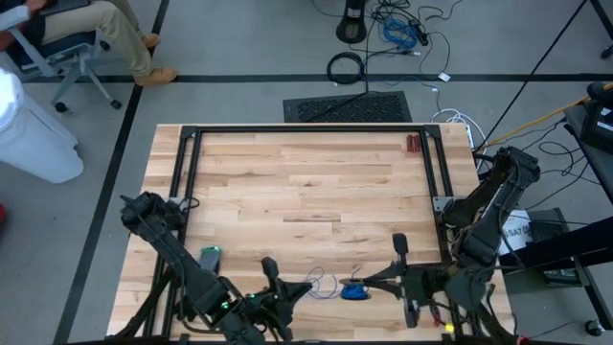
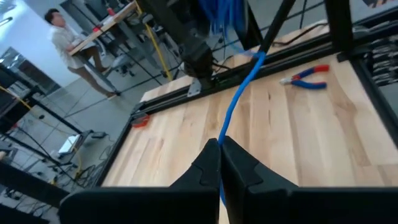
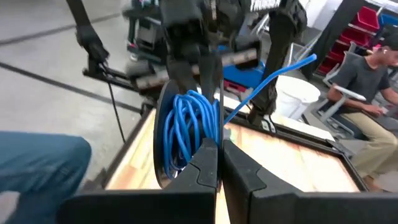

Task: Coil cords
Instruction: Coil the blue wire onto the spool

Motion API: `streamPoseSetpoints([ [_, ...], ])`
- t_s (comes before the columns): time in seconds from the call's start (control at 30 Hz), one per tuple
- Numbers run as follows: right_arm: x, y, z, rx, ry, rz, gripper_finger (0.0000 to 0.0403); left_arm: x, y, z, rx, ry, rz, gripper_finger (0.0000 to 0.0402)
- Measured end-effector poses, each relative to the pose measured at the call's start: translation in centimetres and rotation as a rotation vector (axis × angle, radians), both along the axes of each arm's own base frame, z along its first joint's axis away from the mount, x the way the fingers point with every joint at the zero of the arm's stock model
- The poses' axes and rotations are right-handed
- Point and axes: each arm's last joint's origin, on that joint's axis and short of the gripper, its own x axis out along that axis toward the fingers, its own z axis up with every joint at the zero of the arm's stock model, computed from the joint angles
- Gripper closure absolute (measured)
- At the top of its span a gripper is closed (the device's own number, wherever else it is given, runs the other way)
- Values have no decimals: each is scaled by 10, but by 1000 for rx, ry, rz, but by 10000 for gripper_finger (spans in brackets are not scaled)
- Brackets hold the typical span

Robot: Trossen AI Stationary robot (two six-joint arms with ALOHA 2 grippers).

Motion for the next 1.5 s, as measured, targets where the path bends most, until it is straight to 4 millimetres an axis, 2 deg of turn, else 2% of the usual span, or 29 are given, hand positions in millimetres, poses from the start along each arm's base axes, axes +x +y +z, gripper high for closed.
streamPoseSetpoints([
  [0.17, 10, 0, -10, -59, 36, -21, 403, -5, -1, 5, 1, -21, 14, 400],
  [0.37, 15, -4, -12, -65, 47, -23, 403, -7, -2, 6, 9, -29, 26, 400],
  [0.47, 15, -4, -15, -85, 65, -18, 403, -7, 0, 6, -16, -69, 85, 400],
  [0.67, 24, -7, -21, -119, 78, -74, 403, -9, 12, 26, -312, -200, 143, 400],
  [1.03, 45, -19, -31, -164, 72, -260, 403, 4, 25, 24, -376, -185, 142, 400],
  [1.23, 57, -27, -35, -160, 26, -428, 403, 23, 41, 26, -503, -149, 61, 400],
  [1.5, 59, -32, -34, -107, -15, -533, 403, 43, 69, 30, -540, -217, 123, 400],
])
